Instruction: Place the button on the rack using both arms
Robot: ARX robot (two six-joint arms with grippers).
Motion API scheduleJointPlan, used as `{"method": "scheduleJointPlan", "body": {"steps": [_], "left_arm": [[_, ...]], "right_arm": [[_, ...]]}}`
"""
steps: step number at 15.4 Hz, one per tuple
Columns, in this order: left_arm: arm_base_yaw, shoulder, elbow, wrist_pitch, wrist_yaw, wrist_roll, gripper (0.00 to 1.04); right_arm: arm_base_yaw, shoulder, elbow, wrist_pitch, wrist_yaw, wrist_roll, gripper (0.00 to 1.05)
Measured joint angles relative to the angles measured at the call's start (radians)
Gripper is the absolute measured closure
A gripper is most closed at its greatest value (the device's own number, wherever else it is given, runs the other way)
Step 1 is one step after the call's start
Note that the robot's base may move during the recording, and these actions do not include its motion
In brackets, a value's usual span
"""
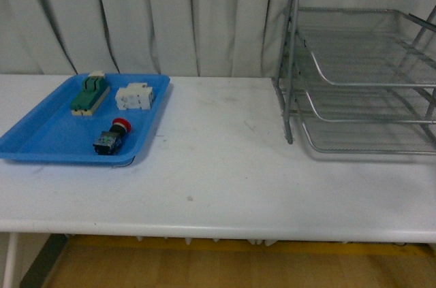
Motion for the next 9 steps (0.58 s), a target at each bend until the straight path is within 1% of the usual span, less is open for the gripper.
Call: {"method": "scheduleJointPlan", "body": {"steps": [4, 9], "left_arm": [[0.0, 0.0, 0.0, 0.0, 0.0, 0.0, 0.07], [0.0, 0.0, 0.0, 0.0, 0.0, 0.0, 0.07]], "right_arm": [[0.027, 0.097, 0.04, 0.005, -0.026, 0.033, 0.06], [0.085, 0.216, 0.134, 0.005, -0.048, 0.024, 0.06]]}}
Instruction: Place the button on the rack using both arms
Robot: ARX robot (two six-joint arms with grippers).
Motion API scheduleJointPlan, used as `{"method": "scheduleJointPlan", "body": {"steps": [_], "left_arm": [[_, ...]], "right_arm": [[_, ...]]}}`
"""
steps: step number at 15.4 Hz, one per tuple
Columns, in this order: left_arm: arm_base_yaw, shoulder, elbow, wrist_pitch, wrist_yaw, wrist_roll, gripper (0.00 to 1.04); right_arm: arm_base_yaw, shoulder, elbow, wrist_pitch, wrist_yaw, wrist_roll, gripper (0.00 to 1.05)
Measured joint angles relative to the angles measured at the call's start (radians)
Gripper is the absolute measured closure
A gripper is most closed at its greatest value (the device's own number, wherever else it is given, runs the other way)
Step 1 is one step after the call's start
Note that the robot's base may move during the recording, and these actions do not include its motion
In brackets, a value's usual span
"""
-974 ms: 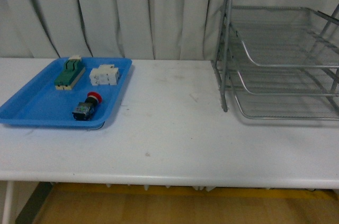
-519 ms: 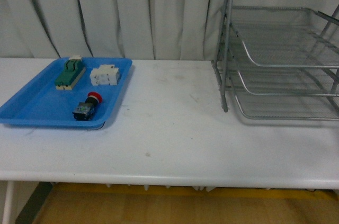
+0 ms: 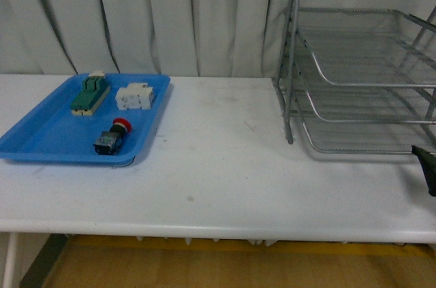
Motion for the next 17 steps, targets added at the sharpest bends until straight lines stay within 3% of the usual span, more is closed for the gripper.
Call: {"method": "scheduleJointPlan", "body": {"steps": [13, 14, 17], "left_arm": [[0.0, 0.0, 0.0, 0.0, 0.0, 0.0, 0.07], [0.0, 0.0, 0.0, 0.0, 0.0, 0.0, 0.07], [0.0, 0.0, 0.0, 0.0, 0.0, 0.0, 0.07]], "right_arm": [[0.044, 0.126, 0.144, -0.001, -0.014, -0.1, 0.06], [0.044, 0.13, 0.156, 0.0, -0.014, -0.108, 0.09], [0.043, 0.143, 0.178, 0.0, -0.014, -0.135, 0.43]]}}
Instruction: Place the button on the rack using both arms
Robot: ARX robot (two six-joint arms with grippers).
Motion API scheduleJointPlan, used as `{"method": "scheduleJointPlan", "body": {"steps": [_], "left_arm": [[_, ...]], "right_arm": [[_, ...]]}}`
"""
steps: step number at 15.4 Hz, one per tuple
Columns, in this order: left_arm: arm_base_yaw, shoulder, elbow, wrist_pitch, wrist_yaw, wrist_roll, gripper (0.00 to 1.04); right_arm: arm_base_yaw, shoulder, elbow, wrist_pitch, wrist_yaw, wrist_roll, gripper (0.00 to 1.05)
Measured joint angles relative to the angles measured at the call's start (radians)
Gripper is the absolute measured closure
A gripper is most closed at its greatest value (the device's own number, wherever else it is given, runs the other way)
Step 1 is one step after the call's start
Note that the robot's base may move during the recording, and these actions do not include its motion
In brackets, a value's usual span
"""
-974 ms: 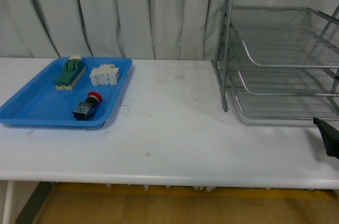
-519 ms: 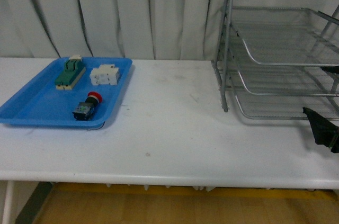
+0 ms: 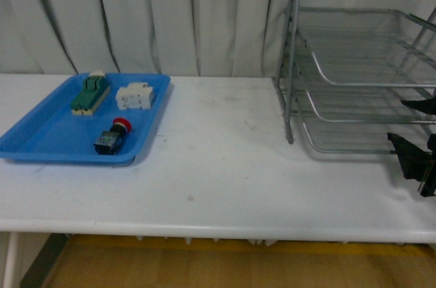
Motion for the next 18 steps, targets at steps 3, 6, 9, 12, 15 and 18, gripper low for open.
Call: {"method": "scheduleJointPlan", "body": {"steps": [3, 6, 9, 12, 15, 18], "left_arm": [[0.0, 0.0, 0.0, 0.0, 0.0, 0.0, 0.07], [0.0, 0.0, 0.0, 0.0, 0.0, 0.0, 0.07], [0.0, 0.0, 0.0, 0.0, 0.0, 0.0, 0.07], [0.0, 0.0, 0.0, 0.0, 0.0, 0.0, 0.07], [0.0, 0.0, 0.0, 0.0, 0.0, 0.0, 0.07], [0.0, 0.0, 0.0, 0.0, 0.0, 0.0, 0.07]], "right_arm": [[-0.014, 0.017, 0.01, 0.0, 0.0, -0.021, 0.8], [-0.027, 0.018, 0.012, 0.011, -0.014, -0.043, 1.01], [-0.043, -0.002, -0.034, 0.017, -0.038, -0.052, 1.01], [-0.068, -0.064, -0.163, 0.024, -0.056, -0.071, 1.01], [-0.086, -0.099, -0.243, 0.029, -0.061, -0.08, 1.01], [-0.118, -0.138, -0.352, 0.043, -0.076, -0.092, 1.01]]}}
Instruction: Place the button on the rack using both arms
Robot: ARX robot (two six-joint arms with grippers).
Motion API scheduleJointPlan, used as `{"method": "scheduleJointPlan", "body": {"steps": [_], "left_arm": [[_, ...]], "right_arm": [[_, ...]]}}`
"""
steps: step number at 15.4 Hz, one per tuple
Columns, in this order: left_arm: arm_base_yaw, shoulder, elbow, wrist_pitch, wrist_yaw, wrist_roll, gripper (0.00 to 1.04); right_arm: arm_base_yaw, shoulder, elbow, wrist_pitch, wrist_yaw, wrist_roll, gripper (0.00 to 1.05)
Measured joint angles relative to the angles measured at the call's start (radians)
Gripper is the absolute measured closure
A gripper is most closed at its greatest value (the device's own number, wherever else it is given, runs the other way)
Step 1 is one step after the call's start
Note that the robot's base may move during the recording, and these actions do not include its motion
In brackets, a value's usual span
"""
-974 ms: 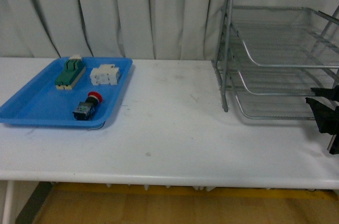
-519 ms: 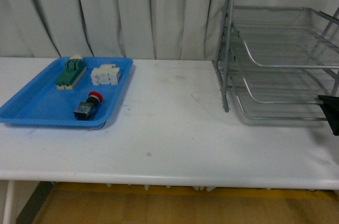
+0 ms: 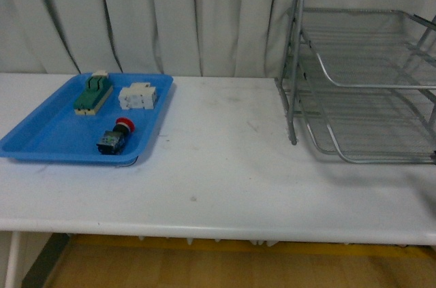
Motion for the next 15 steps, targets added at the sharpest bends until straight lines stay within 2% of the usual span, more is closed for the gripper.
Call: {"method": "scheduleJointPlan", "body": {"steps": [7, 8, 10, 15], "left_arm": [[0.0, 0.0, 0.0, 0.0, 0.0, 0.0, 0.07], [0.0, 0.0, 0.0, 0.0, 0.0, 0.0, 0.07], [0.0, 0.0, 0.0, -0.001, 0.0, 0.0, 0.07], [0.0, 0.0, 0.0, 0.0, 0.0, 0.0, 0.07]], "right_arm": [[-0.086, -0.077, -0.154, -0.002, -0.077, -0.008, 1.01], [-0.087, -0.09, -0.158, -0.012, -0.078, 0.003, 0.94], [-0.132, -0.101, -0.179, -0.024, -0.054, 0.047, 0.69], [-0.135, -0.164, -0.212, -0.044, -0.016, 0.08, 0.11]]}}
